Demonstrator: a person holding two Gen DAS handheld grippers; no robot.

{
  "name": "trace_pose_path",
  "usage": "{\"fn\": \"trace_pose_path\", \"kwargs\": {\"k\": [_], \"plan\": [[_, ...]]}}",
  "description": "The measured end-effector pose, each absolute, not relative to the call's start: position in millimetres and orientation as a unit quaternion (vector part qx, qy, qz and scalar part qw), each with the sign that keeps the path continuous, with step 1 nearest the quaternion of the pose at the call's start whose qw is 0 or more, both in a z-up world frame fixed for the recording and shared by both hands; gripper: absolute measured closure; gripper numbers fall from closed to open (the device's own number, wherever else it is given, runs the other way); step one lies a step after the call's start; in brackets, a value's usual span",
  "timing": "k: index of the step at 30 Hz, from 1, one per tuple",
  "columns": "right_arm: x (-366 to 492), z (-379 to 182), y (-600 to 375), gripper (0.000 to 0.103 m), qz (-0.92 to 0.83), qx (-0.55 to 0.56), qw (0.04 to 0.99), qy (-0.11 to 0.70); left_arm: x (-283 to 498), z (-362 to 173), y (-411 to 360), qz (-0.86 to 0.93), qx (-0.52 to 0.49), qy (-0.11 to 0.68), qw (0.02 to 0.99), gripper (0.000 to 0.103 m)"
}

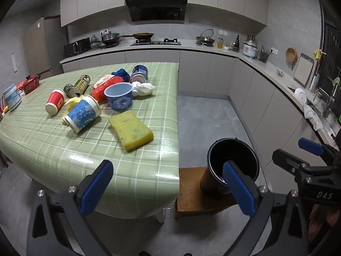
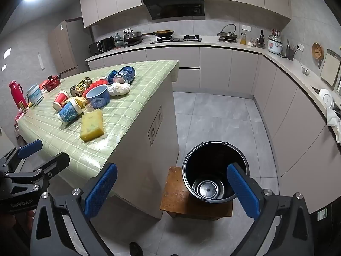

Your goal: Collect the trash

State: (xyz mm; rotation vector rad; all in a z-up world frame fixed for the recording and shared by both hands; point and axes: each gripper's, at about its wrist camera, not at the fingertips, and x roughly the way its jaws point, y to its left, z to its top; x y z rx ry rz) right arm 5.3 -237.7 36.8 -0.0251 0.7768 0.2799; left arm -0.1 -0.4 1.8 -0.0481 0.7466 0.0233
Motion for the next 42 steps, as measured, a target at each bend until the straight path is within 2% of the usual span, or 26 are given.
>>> {"fn": "trace_pose_path", "kwargs": {"k": [42], "plan": [[5,46,-237,0.000,0.142,-0.011,0.917,0.372,-11,8,3,0.010,-0.024,0.361,0.932,0.000]]}}
